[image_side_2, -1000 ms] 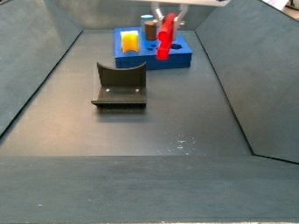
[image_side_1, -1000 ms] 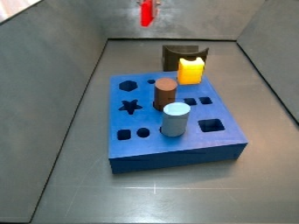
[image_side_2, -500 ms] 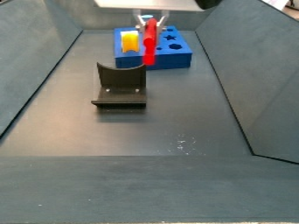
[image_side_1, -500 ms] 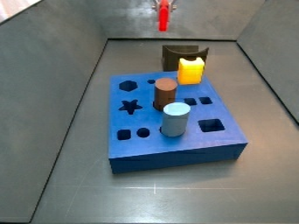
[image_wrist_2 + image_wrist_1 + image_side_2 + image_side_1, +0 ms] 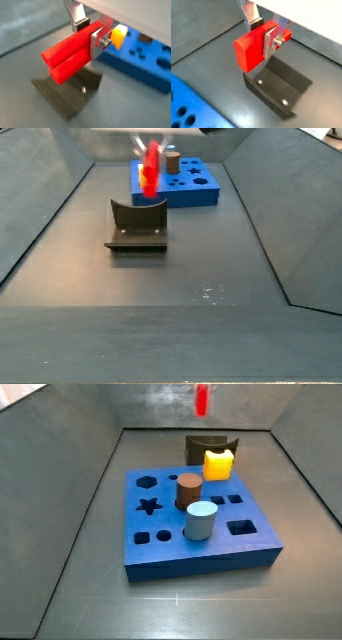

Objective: Pick up the square-circle object. Move up. Place the square-circle object on the fixture. Regrasp the square-circle object. Move to above the board. Insert the square-circle object.
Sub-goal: Place the square-circle object on the fixture.

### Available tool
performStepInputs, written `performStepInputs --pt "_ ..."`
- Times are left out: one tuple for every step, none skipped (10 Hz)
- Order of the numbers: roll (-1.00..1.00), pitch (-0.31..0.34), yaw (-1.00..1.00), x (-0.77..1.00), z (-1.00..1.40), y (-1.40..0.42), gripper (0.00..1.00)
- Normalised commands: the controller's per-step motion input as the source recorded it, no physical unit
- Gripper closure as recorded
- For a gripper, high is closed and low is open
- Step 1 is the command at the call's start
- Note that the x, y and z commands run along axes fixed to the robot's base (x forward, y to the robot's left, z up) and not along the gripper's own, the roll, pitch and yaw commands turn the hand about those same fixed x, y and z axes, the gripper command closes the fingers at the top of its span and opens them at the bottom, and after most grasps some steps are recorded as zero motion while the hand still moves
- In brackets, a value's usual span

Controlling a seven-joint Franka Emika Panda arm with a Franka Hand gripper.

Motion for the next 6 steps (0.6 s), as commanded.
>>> performStepInputs --pt "-1.0 -0.028 0.06 0.48 0.39 0.05 1.0" --pt "-1.0 -0.009 0.06 0.3 0.13 0.04 1.0" --pt "-1.0 0.003 0.05 0.24 0.07 0.03 1.0" --pt "-1.0 0.043 0.04 0.14 0.04 0.04 1.0" --pt "-1.0 0.067 0.02 0.08 0.03 0.04 1.0" --pt "-1.0 0.075 0.01 0.07 0.01 0.04 1.0"
